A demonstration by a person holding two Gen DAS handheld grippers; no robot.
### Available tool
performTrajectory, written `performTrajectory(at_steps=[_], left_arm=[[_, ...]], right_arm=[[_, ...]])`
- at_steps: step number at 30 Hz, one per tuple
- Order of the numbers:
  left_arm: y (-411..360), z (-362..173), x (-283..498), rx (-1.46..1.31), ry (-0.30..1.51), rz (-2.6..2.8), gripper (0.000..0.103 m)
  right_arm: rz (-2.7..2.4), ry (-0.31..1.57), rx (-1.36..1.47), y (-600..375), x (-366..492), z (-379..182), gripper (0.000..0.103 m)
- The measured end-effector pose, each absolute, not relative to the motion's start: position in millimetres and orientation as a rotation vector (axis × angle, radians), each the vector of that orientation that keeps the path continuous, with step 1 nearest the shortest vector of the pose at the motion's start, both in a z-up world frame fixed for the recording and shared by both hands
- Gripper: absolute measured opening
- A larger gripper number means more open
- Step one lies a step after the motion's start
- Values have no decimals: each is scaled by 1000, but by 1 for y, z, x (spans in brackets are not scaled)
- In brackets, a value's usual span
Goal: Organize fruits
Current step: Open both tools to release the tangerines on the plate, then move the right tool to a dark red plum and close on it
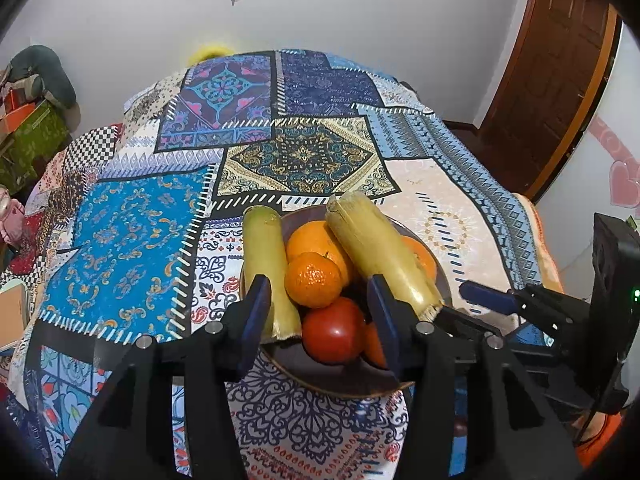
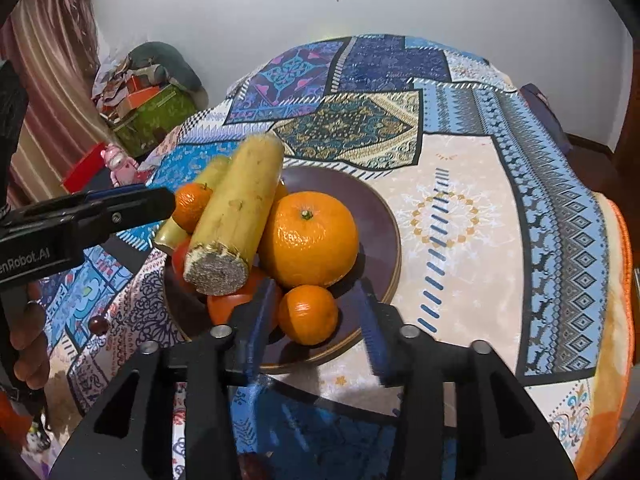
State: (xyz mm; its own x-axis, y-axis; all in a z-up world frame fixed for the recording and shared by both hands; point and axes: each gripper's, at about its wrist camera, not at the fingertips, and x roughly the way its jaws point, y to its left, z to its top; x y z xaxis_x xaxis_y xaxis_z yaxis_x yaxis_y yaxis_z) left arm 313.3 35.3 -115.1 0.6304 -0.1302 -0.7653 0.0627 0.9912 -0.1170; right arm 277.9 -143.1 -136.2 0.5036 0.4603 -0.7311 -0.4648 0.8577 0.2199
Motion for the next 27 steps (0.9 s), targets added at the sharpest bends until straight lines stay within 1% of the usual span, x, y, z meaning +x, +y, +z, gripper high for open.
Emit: performTrajectory(at_steps=[1,5,9,11,18,27], left_arm=[[36,-112,310,-80,875,-113,50],[37,-98,294,-78,848,-111,53],[40,-87,275,-58,826,-104,55],[45,-83,267,-57,820,-99,58],[78,-83,233,-77,834,-71,59],[114,-118,203,-69,918,-13,59]], right_arm=[[554,871,-9,-144,275,-133,50],[552,848,-16,-146,264,-121,52],[543,816,-30,-150,251,-108,59],[541,806,-33,-152,245,-103,59],[552,811,-52,-156,223,-103,60],[547,865,-42,-155,200,-126,60]])
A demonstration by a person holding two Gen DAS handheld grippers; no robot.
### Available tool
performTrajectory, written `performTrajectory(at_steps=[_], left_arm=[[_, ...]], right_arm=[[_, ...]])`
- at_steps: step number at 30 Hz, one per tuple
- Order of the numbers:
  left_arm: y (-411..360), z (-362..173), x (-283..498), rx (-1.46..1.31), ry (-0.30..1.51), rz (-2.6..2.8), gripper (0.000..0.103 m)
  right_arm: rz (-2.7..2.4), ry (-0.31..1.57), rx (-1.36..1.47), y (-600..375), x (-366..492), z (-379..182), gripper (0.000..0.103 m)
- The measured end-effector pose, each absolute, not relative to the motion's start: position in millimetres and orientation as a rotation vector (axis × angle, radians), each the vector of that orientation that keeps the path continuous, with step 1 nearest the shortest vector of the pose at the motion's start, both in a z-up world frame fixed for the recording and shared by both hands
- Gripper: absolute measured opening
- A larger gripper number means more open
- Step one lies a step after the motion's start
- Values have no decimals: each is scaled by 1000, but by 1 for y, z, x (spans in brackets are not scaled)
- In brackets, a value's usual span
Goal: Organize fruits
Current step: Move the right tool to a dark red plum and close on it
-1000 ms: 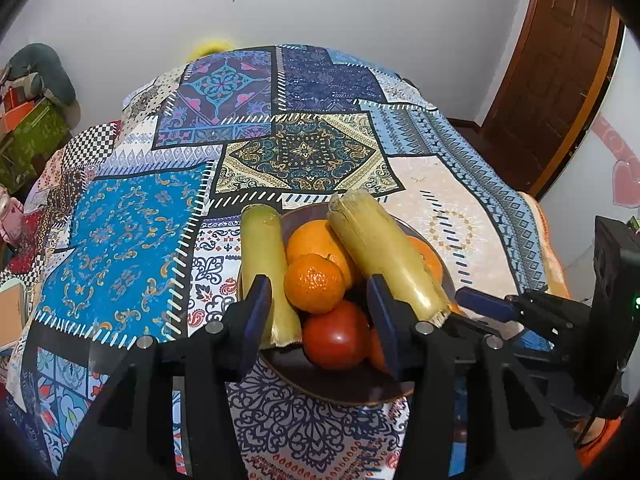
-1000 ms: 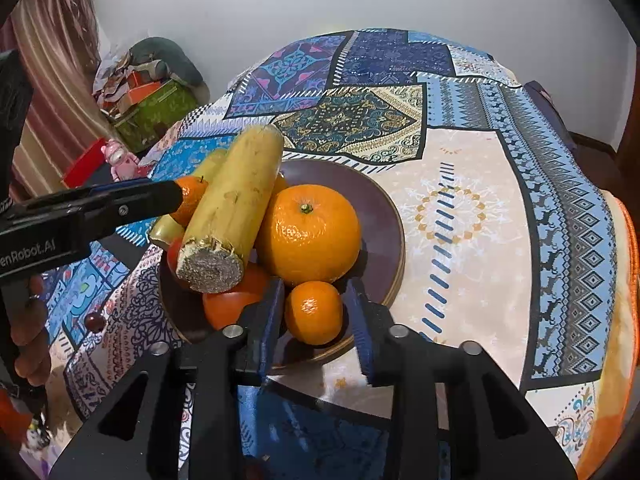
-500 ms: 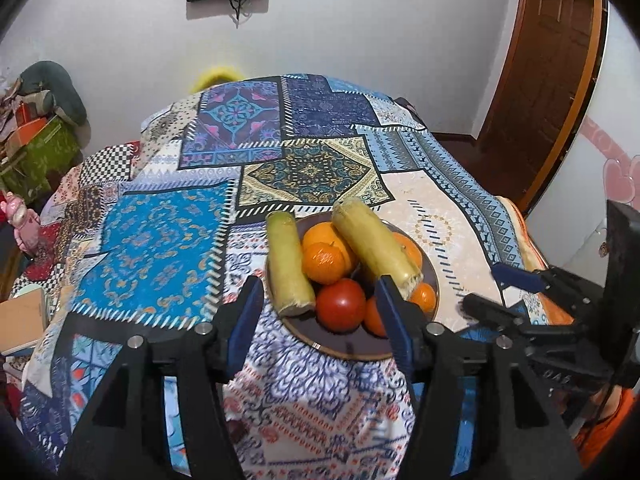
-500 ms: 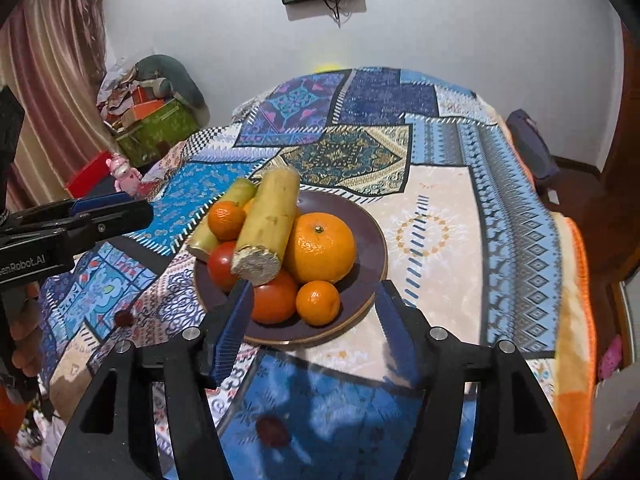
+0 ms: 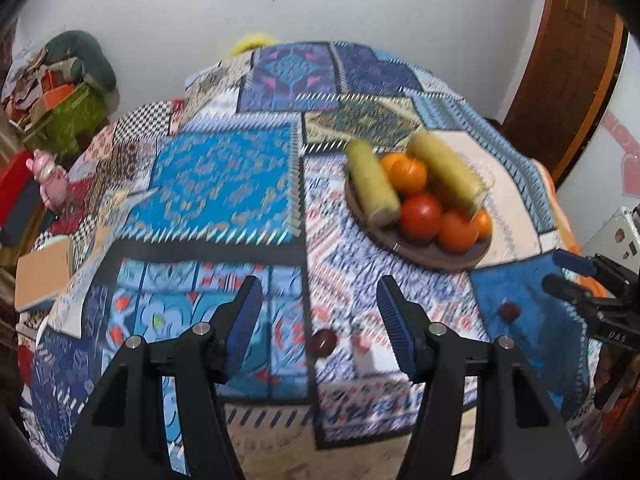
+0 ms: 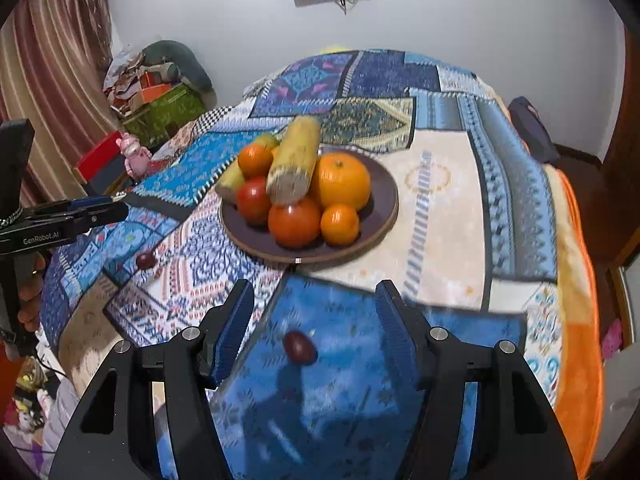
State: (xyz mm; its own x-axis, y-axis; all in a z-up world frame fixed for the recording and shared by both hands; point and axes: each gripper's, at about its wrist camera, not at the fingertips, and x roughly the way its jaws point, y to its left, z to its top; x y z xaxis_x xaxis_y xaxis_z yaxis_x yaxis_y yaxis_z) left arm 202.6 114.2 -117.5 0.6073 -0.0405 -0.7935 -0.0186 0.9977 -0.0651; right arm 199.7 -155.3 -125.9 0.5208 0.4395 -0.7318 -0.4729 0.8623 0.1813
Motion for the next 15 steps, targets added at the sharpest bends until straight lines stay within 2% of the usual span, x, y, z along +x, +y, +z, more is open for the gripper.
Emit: performTrajectory(at_steps=[5,11,15], left_arm=[[117,-137,191,-84,959,-32,59],[112,-157,189,-88,1001,-56,58],[112,-168,192,-80,1018,-57,52]], right_arm=[[564,906,-54,-149,193,-140,58],[577,955,-62,-142,189,-156,45],[578,986,-72,-140,192,-166,33]])
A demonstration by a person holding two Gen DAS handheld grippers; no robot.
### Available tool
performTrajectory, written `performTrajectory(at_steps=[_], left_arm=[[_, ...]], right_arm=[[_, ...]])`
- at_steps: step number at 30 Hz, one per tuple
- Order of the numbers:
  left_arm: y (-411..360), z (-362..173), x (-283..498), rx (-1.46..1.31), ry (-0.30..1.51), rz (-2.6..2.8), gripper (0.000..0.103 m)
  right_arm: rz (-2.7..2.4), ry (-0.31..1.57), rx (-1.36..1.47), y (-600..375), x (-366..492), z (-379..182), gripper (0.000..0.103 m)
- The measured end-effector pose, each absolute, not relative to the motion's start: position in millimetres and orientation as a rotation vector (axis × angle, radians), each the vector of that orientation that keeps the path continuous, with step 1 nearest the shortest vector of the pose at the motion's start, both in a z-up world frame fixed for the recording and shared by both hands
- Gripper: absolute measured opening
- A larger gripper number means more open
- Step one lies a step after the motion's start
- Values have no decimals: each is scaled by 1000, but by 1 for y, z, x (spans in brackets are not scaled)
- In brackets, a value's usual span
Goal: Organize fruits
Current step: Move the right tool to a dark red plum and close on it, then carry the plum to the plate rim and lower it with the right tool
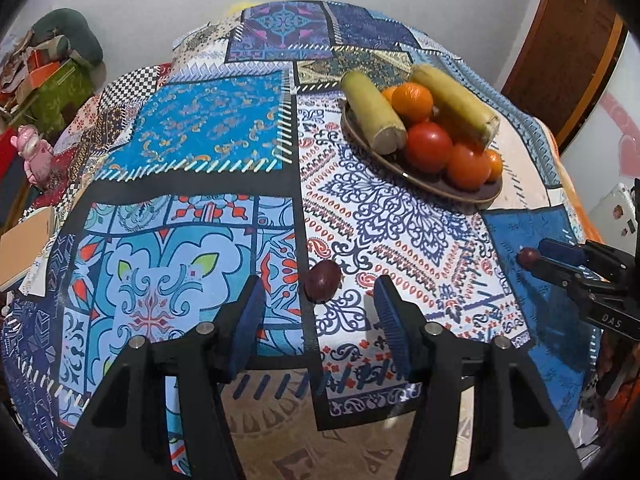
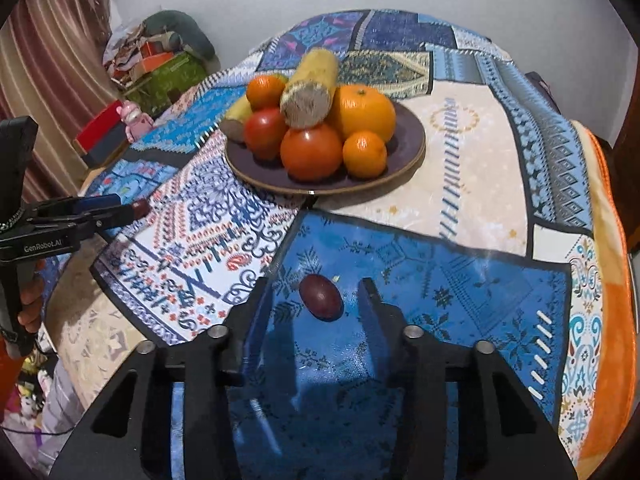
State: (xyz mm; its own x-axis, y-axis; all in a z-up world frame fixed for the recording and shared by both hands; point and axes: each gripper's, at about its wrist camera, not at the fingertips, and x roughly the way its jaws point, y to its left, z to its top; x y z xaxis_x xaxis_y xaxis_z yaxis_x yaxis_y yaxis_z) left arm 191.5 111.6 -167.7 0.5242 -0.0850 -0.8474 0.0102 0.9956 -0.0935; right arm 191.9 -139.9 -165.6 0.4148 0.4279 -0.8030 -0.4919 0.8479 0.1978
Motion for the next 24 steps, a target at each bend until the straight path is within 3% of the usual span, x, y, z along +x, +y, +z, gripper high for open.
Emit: performTrajectory(at_steps=[10,15,24], left_arm=[[114,-177,201,-86,1024,-52,41],[116,-179,204,-92,1023,-48,20],[112,-169,201,-90,1002,-61,18]], right_arm=[[588,989,-101,-135,193,-170,30],[586,989,-92,-137,195,-171,21],[598,970,-73,-139,193,-165,20]])
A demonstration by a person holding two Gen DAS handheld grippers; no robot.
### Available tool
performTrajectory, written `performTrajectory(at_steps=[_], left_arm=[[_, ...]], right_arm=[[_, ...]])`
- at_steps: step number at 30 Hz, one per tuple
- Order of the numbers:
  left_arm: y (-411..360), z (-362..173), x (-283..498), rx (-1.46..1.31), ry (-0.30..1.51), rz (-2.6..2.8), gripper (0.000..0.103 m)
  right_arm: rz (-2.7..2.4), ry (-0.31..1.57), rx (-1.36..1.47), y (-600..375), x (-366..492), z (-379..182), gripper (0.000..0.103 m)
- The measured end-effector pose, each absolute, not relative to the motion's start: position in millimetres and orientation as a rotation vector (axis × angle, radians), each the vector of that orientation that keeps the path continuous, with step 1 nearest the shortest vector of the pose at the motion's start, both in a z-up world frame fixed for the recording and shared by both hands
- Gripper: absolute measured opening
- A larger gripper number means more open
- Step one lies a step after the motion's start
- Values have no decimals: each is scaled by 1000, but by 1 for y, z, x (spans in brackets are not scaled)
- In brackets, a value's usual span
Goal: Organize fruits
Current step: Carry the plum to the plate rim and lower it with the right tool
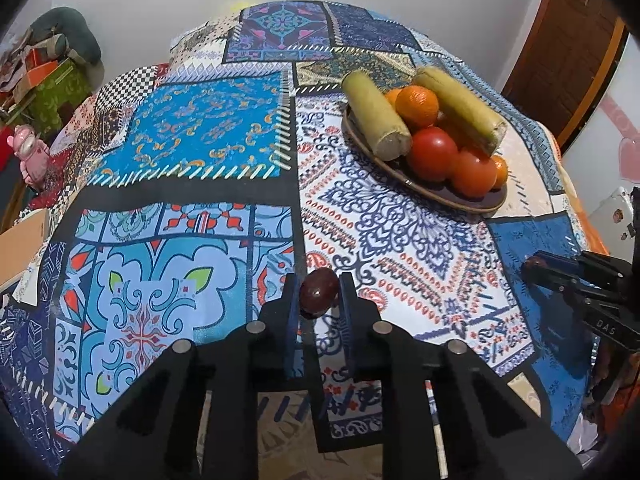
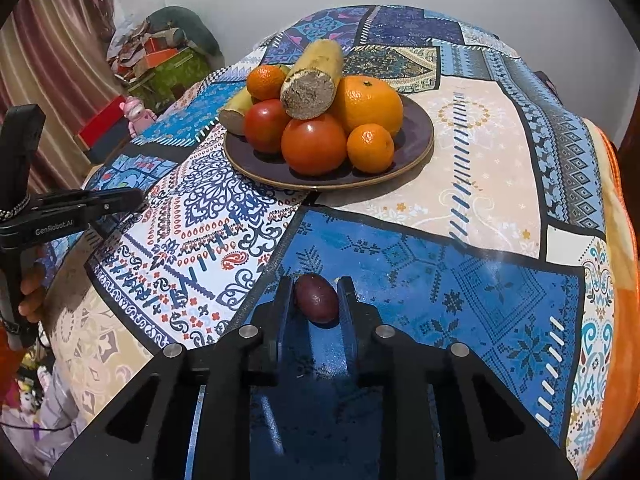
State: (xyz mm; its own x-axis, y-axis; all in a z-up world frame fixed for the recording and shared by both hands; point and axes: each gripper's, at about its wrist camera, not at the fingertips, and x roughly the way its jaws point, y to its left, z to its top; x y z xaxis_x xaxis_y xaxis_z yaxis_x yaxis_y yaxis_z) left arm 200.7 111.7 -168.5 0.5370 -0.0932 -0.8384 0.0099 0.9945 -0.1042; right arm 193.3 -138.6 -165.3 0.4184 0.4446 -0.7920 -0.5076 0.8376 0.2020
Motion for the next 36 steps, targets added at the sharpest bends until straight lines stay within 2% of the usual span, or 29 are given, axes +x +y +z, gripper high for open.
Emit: performTrajectory(at_steps=[17,36], left_arm=[[58,-139,231,-69,938,-181,18],[10,-167,283,-17,1007,-261,18]], right_arm=[[602,865,-84,-132,214,-136,20],[620,893,-72,-121,246,-153,20]])
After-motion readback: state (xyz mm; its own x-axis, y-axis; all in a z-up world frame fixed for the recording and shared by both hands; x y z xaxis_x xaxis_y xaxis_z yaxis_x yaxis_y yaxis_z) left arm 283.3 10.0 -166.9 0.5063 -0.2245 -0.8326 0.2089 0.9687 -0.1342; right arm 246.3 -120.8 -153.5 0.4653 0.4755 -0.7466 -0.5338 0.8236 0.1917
